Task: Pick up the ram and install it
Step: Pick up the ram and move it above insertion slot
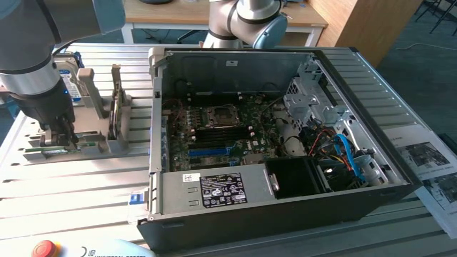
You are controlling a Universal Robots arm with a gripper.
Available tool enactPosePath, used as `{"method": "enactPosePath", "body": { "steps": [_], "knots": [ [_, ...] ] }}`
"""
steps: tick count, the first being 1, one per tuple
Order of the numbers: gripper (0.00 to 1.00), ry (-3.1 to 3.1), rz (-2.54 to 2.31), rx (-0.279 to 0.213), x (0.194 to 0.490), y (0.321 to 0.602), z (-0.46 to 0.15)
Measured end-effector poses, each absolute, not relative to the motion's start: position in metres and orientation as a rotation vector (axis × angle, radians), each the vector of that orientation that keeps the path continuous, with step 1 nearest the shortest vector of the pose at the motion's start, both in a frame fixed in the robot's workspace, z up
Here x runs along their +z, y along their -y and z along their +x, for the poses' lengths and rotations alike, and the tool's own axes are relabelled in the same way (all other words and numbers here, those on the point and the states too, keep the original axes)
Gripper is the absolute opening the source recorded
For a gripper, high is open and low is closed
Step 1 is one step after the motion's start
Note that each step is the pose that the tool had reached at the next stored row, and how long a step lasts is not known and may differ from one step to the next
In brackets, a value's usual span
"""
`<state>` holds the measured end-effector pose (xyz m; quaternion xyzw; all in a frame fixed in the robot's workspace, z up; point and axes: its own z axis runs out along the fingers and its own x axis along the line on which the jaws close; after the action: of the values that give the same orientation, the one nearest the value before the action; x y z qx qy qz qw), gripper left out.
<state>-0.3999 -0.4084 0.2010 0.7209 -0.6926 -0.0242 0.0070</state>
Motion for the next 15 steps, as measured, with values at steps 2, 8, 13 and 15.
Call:
{"method": "enactPosePath", "body": {
  "steps": [2,8,13,15],
  "knots": [
    [0.24,2.166,2.255,-0.076,0.2010,0.4084,-0.3999],
    [0.24,2.166,2.255,-0.076,0.2010,0.4084,-0.3999],
    [0.12,2.166,2.255,-0.076,0.2010,0.4084,-0.3999],
    [0.12,2.166,2.255,-0.076,0.2010,0.4084,-0.3999]
  ]
}}
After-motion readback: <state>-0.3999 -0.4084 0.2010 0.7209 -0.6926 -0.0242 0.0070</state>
